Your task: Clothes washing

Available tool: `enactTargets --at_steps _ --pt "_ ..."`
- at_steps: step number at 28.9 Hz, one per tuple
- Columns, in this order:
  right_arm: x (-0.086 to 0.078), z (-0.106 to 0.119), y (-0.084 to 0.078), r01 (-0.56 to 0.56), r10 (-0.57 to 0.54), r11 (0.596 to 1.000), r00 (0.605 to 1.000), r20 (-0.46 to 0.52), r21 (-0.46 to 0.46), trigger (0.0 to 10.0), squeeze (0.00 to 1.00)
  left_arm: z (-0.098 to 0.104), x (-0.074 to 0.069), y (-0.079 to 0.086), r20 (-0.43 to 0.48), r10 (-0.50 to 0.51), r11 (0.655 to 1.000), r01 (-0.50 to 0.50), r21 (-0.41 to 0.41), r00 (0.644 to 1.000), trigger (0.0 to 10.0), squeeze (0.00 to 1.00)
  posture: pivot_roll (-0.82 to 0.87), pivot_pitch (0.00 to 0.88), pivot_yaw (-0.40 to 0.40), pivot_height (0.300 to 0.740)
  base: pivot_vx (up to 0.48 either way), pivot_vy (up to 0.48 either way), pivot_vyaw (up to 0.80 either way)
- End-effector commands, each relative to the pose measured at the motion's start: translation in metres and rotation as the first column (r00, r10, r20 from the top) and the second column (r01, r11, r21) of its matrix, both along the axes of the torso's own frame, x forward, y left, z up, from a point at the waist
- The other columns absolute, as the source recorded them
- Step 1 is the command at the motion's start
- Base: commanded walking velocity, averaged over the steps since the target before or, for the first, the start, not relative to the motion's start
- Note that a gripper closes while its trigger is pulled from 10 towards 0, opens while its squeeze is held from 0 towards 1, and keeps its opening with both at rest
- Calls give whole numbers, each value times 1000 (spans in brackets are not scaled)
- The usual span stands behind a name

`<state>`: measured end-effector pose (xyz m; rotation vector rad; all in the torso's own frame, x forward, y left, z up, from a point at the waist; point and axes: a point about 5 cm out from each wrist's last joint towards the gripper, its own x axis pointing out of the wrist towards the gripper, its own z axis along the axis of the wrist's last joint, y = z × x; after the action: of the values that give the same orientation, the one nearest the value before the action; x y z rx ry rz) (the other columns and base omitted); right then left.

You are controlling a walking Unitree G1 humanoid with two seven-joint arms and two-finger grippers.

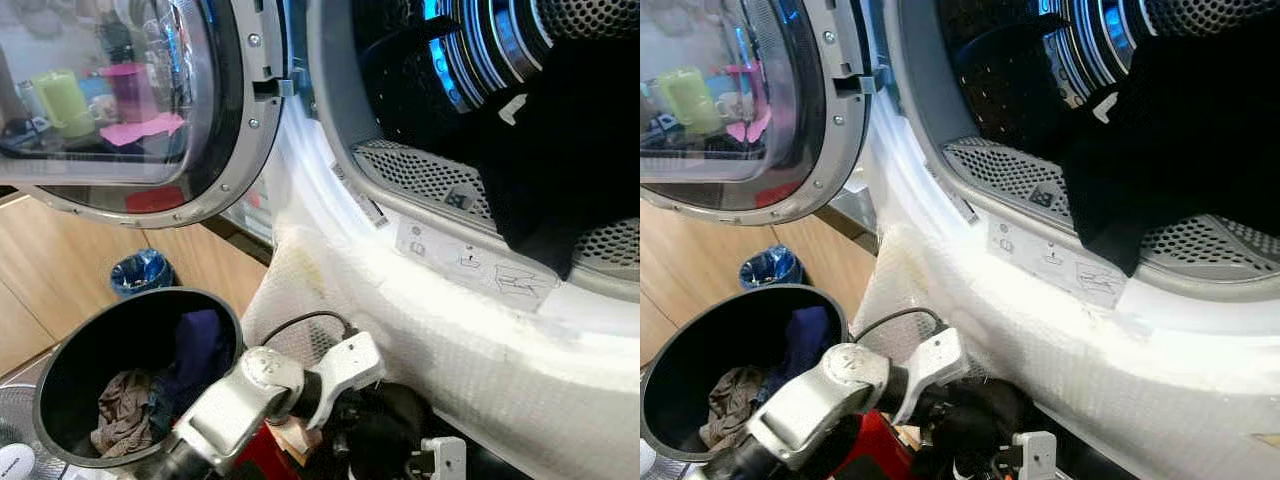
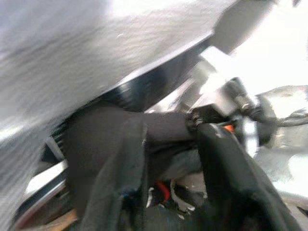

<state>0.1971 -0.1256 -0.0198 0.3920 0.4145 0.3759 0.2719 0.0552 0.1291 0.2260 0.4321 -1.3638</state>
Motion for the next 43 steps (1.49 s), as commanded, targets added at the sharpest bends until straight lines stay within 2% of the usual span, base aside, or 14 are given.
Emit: enactTargets --at_steps 1,5,15,17,20,22,24,26,27,28,31,34,39,43 --pt "-1 0 3 3 -3 1000 1000 7 6 0 0 5 1 8 7 29 1000 -29 -4 1000 10000 1000 224 86 35 740 0 0 0" --pt "-1 -1 4 -3 3 1000 1000 4 8 0 0 9 2 19 8 51 999 -50 -6 999 10000 1000 229 86 34 740 0 0 0" --pt "2 1 6 -26 26 1000 1000 13 13 0 0 17 8 23 28 148 988 -146 -50 989 10000 1000 244 86 20 740 0 0 0" --pt "0 0 4 -27 27 1000 1000 13 10 0 0 25 9 36 43 180 983 -177 -53 983 10000 1000 239 83 24 740 0 0 0" --pt "-6 0 -2 -43 43 999 999 15 7 0 0 34 14 73 99 287 957 -289 9 953 10000 1000 239 82 25 740 0 0 0" --pt "-11 4 -4 -76 75 997 996 39 26 0 0 32 18 101 150 396 908 -411 84 906 10000 1000 253 82 20 740 0 0 0" --pt "-13 9 -4 -93 91 995 994 62 41 0 0 30 20 115 179 454 869 -478 126 873 10000 1000 253 82 20 740 0 0 0" --pt "-17 24 -4 -159 146 982 982 120 100 0 0 26 29 136 217 612 756 -643 120 760 10000 1000 270 84 10 740 0 0 0" --pt "-23 42 -2 -256 227 956 955 189 145 0 0 22 33 152 257 709 656 -748 101 657 10000 0 273 85 4 740 0 0 0" --pt "-27 53 -1 -322 281 933 931 233 159 0 0 20 33 158 265 734 627 -774 88 625 10000 0 273 85 4 740 0 0 0" --pt "-31 66 -1 -383 332 911 901 278 152 0 0 18 30 162 239 752 616 -784 75 614 10000 0 273 85 4 740 0 0 0" --pt "-29 95 -6 -434 362 891 856 368 134 0 0 14 17 172 222 706 666 -737 117 673 10000 0 279 88 -15 740 0 0 0" --pt "-29 101 -5 -468 406 878 838 365 99 0 0 8 16 187 247 733 615 -772 159 634 10000 0 282 92 -24 740 0 0 0" --pt "-25 109 -2 -471 413 879 832 371 78 0 0 7 15 176 219 712 658 -743 124 667 10000 0 284 86 -29 740 0 0 0"
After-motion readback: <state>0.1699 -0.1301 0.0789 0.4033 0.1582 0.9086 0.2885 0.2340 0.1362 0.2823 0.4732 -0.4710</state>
